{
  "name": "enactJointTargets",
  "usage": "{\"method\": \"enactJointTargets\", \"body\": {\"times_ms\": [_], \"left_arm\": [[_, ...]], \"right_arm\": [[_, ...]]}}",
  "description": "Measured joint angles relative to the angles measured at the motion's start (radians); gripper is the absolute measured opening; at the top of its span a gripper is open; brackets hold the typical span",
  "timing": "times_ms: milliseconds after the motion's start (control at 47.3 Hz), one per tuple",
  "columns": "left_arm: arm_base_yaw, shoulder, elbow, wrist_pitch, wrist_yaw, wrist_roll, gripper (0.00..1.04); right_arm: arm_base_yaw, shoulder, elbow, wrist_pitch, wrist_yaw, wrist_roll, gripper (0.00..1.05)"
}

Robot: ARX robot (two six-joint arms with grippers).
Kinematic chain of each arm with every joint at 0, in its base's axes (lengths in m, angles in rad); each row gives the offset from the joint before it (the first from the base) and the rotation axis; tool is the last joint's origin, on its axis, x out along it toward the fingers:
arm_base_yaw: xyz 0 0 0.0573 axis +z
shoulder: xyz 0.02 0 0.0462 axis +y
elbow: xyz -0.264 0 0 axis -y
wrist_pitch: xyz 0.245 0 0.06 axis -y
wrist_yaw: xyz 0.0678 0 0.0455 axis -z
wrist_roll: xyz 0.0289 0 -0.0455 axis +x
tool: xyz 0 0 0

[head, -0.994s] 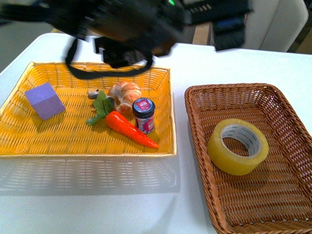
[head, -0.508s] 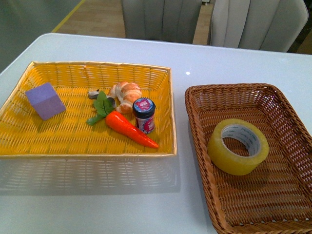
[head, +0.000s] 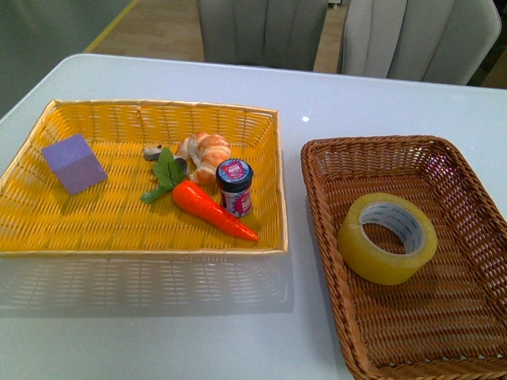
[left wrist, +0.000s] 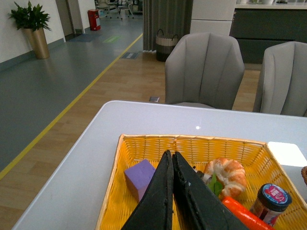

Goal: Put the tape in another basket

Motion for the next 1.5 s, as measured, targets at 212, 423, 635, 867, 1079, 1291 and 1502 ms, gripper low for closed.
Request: {"method": "enactJointTargets", "body": {"times_ms": [212, 423, 635, 867, 1079, 1291, 1502], "left_arm": [[0.116, -0.23, -0.033, -0.196, 0.118, 0.003, 0.02], [0.127, -0.418, -0.033, -0.365, 0.126, 0.003, 0.02], [0.127, -0.527, -0.033, -0.467, 0.126, 0.003, 0.02], [0.127, -0.637, -0.033, -0.575, 0.126, 0.003, 0.02], [0.127, -0.71, -0.033, -0.648, 0.126, 0.003, 0.02], [0.128, -0.867, -0.033, -0.839, 0.127, 0.003, 0.02], [0.128, -0.91, -0.033, -0.865, 0.126, 0.003, 0.02]], "right_arm": [[0.0, 0.0, 0.0, 0.0, 0.001, 0.0, 0.96], [0.0, 0.0, 0.0, 0.0, 0.0, 0.0, 0.96], [0.0, 0.0, 0.0, 0.0, 0.0, 0.0, 0.96], [0.0, 0.0, 0.0, 0.0, 0.0, 0.0, 0.96], [0.0, 0.0, 0.0, 0.0, 0.0, 0.0, 0.96], [0.0, 0.0, 0.0, 0.0, 0.0, 0.0, 0.96], [0.0, 0.0, 0.0, 0.0, 0.0, 0.0, 0.96]]}}
